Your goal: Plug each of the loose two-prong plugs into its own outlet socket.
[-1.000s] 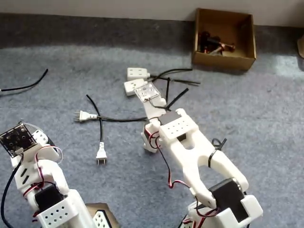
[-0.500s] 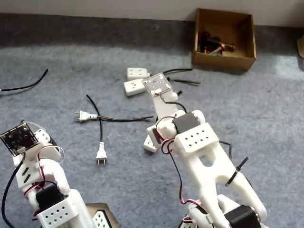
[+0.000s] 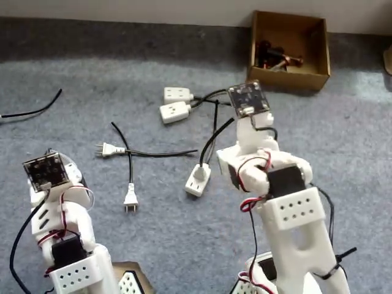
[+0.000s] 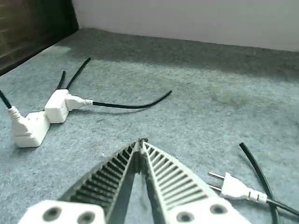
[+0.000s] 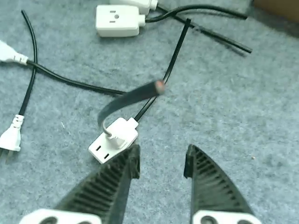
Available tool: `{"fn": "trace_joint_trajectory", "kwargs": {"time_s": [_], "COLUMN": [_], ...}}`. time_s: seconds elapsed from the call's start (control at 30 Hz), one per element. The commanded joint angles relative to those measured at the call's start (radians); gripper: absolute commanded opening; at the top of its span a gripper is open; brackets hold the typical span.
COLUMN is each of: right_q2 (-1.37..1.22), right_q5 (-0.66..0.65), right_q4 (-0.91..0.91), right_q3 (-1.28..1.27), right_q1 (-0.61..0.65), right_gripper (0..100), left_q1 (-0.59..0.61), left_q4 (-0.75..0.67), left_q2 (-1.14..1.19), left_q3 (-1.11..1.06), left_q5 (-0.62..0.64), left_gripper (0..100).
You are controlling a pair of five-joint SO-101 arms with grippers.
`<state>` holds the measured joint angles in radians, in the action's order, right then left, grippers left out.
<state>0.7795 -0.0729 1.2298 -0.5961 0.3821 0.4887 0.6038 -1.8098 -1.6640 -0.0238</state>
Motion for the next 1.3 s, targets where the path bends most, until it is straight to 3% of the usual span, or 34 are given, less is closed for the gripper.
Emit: {"fn": "trace_joint_trajectory", "kwargs": {"time_s": [0.0,0.3,0.5,0.7,1.03,1.27], "right_q2": [0.099,0.282,0.4,0.418,0.421,0.421], "right_q5": [-0.011,-0.011,-0.012,-0.011,-0.011,-0.011], "right_q4": [0.005,-0.097,-0.182,-0.194,-0.262,-0.263], "right_q3": [-0.012,-0.318,-0.498,-0.539,-0.636,-0.644], "right_q1": [-0.062,-0.202,-0.209,-0.211,-0.288,-0.291], "right_gripper": [15.6,15.6,15.6,15.6,15.6,15.6], "left_q1": [-0.07,-0.194,-0.312,-0.444,-0.595,-0.599], "left_q4": [0.017,0.077,0.132,0.302,0.417,0.437], "left_q2": [-0.015,-0.015,-0.015,-0.015,-0.01,0.317], "left_q3": [0.01,0.021,0.051,0.191,0.338,0.55], "left_q5": [-0.066,-0.176,-0.249,-0.252,-0.245,-0.245], "left_gripper": [1,5,7,7,7,7]}}
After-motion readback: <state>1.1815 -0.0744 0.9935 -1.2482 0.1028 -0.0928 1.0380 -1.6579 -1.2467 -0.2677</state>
